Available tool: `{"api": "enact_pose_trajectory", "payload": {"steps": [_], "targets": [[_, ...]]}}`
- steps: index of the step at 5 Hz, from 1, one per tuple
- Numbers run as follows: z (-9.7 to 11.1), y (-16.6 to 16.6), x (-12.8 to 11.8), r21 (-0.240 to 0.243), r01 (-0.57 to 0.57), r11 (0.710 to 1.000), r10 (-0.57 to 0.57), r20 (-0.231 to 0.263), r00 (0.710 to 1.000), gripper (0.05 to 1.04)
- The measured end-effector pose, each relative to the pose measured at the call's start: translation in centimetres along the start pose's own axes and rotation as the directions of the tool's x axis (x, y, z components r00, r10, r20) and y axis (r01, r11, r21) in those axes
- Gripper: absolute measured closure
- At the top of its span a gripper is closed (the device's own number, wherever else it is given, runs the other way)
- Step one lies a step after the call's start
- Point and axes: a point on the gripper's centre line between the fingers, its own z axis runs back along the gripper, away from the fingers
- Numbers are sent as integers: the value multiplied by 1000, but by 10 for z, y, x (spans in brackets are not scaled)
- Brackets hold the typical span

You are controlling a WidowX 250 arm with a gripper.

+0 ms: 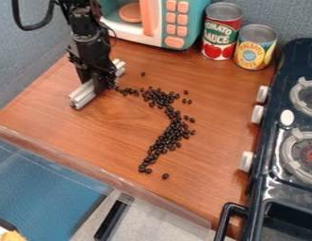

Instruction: Sweep into pile

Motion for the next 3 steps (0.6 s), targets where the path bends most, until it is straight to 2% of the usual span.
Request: {"api": "enact_pose_trajectory", "payload": {"steps": [3], "targets": [[1, -39, -4, -59, 57, 997, -57, -2, 998, 708]]}}
